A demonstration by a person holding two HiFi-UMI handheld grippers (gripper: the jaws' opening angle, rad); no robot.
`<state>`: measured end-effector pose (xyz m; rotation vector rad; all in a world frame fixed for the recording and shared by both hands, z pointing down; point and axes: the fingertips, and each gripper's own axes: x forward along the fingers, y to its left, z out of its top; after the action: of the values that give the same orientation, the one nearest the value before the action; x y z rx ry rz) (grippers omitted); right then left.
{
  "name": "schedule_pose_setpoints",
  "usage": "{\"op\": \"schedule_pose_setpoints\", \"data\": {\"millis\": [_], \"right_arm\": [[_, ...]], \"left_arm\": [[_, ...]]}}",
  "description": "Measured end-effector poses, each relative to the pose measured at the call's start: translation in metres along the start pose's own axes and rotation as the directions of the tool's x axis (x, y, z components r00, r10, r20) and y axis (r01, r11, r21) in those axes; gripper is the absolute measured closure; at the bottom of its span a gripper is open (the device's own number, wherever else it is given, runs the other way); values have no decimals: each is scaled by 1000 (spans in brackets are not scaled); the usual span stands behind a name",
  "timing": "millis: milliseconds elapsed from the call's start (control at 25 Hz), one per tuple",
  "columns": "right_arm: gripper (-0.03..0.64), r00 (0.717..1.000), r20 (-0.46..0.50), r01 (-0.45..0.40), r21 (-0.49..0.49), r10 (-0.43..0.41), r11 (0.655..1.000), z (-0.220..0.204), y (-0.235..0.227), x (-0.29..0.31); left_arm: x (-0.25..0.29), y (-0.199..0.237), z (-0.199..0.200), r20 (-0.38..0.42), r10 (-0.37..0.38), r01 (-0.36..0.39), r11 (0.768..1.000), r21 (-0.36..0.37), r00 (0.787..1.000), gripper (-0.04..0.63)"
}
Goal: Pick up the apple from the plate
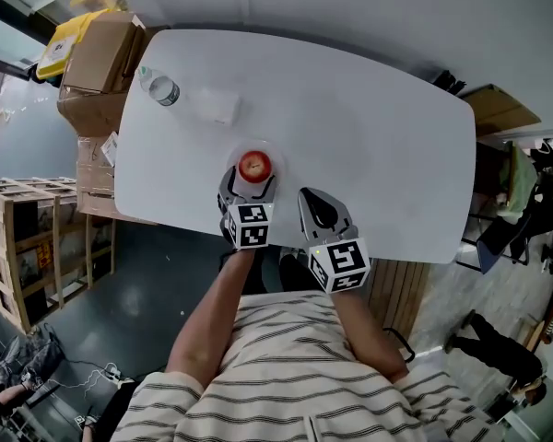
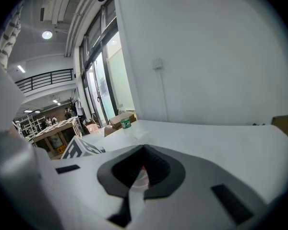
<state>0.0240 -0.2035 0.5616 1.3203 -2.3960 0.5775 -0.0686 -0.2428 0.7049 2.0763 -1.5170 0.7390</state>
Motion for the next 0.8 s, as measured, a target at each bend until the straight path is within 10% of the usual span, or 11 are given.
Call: {"op": "schedule_pose_setpoints", "data": {"millis": [800], "right_arm": [[603, 1000, -7, 7, 11, -7, 1000, -4, -3, 4]], "left_arm": [[12, 0, -6, -13, 22, -21, 997, 71, 1000, 215]]}}
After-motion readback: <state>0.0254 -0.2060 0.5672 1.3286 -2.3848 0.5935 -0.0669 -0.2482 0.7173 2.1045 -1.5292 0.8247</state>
